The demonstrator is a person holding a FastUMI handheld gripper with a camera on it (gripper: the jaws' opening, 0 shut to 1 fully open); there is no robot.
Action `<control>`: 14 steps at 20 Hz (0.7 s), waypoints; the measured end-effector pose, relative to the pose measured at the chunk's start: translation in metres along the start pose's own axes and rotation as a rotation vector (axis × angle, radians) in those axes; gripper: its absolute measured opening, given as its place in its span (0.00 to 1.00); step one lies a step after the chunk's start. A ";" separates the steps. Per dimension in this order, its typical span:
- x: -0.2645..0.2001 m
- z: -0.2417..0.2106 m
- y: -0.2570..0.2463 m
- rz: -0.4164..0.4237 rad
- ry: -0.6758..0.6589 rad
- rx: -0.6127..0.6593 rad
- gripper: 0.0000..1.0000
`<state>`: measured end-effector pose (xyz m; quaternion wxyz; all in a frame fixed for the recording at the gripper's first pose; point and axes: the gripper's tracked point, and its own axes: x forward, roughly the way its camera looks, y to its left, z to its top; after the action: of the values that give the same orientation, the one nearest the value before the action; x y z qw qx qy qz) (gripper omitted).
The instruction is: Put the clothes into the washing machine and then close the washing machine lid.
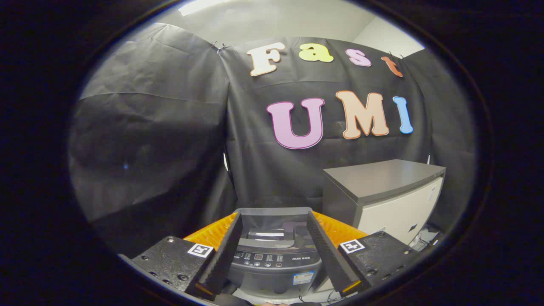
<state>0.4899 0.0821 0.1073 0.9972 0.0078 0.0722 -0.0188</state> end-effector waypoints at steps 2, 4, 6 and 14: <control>-0.011 0.004 -0.004 -0.018 -0.026 -0.006 0.93; -0.018 0.003 -0.006 -0.021 -0.036 -0.014 0.93; -0.030 0.001 -0.008 -0.023 -0.042 -0.006 0.93; -0.067 -0.001 -0.012 -0.025 -0.086 0.011 0.93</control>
<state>0.4230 0.0730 0.1162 0.9990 0.0115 0.0292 -0.0320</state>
